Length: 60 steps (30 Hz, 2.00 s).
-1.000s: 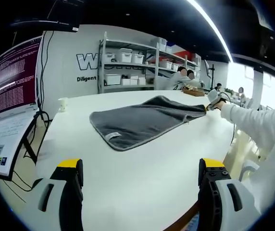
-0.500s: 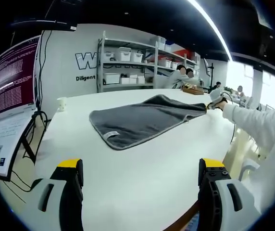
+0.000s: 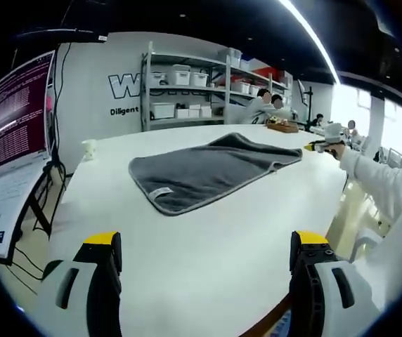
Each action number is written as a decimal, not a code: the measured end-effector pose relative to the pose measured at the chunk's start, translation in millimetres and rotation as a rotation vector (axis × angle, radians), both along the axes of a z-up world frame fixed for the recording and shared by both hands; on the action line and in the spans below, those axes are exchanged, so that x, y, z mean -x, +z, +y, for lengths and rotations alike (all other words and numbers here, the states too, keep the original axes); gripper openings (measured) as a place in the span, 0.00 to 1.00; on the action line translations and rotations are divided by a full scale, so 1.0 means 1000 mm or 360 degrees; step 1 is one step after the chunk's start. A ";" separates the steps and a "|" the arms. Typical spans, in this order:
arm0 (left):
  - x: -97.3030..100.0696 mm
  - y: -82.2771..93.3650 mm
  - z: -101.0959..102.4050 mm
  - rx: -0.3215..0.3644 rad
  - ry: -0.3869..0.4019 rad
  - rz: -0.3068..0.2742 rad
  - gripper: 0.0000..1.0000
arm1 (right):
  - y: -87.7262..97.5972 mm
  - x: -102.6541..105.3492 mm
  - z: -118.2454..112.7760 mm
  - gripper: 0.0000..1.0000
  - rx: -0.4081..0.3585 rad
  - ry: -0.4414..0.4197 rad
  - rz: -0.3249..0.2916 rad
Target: Open the folded towel by lifting each exposed corner and separating the folded layers until the towel lies flat within the target outline without major curled edges
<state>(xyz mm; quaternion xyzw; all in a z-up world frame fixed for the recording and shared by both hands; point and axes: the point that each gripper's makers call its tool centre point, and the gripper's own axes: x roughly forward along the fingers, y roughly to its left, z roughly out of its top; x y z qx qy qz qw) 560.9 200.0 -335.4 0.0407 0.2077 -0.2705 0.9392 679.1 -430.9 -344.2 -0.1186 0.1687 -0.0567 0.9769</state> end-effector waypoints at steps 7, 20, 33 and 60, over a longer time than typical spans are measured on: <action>-0.001 -0.003 0.002 -0.0044 0.0029 0.0014 0.99 | 0.000 0.031 0.036 0.37 -0.0021 0.0168 0.0073; 0.003 -0.009 -0.019 -0.0130 -0.0014 0.0030 0.99 | 0.001 0.081 0.100 0.71 -0.0181 0.0419 0.0053; -0.005 -0.016 -0.047 -0.0198 -0.0061 0.0044 0.99 | -0.008 0.093 0.147 0.91 -0.0179 0.0633 0.0133; -0.003 -0.020 -0.071 -0.0296 -0.0055 0.0121 0.99 | 0.027 0.104 0.185 0.99 -0.0235 0.0873 -0.0035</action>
